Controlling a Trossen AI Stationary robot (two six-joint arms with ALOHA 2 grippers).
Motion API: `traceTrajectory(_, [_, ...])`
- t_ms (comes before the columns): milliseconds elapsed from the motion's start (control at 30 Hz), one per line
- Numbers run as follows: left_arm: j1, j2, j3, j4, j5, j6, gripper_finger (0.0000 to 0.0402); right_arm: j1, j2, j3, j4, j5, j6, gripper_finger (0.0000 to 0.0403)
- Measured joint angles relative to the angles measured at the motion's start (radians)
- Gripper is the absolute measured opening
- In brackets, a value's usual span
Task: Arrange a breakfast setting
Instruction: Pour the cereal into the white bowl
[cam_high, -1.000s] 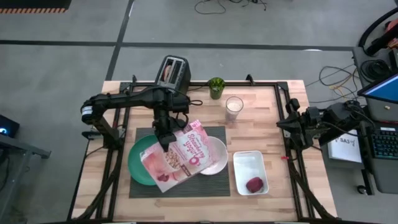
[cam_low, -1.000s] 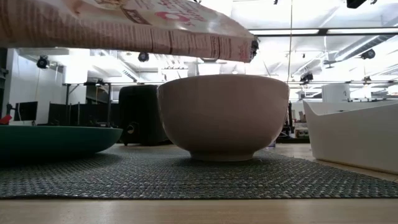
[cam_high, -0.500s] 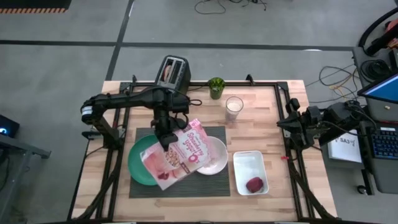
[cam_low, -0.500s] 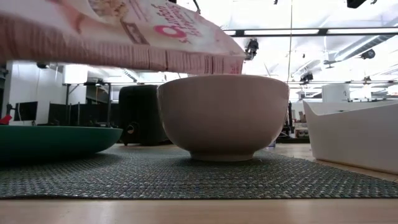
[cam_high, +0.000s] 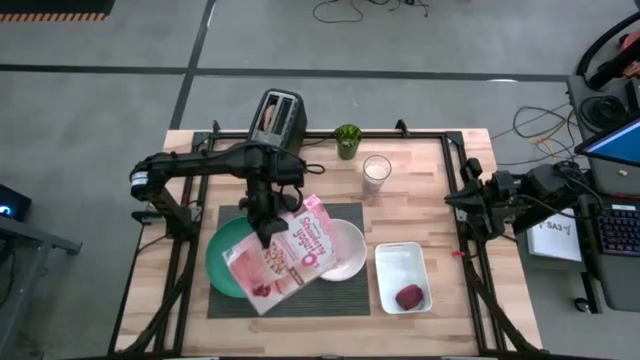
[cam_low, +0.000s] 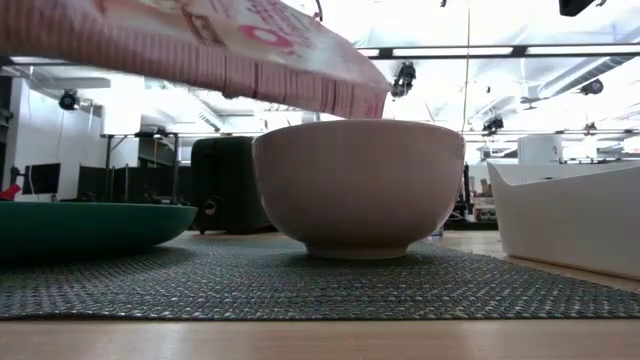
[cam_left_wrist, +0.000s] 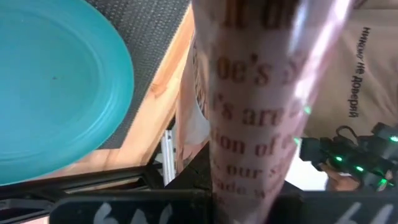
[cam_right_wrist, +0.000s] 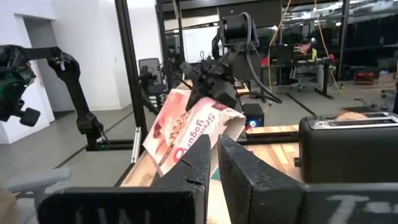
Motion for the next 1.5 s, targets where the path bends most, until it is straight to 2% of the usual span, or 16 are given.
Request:
traceTrajectory(700, [0.000,0.000,-0.001,0.000,-0.087,0.048,0.0000,0.000,0.000,0.000,-0.046,-0.008,0.021,0.0022])
traceTrajectory(967, [-0.002,-0.001,-0.001,0.000,-0.090,0.027,0.0000,0.000,0.000,0.000,-0.046,-0.008,0.025,0.0022])
traceTrajectory(1367, [-0.002,-0.001,-0.001,0.000,-0.094,0.079,0.0000,0.000,0.000,0.000,-0.044,-0.008,0.029,0.0022])
traceTrajectory(1500, [-0.003,-0.004,-0.001,0.000,-0.073,0.039,0.0000,0.000,0.000,0.000,-0.044,-0.008,0.029,0.0022])
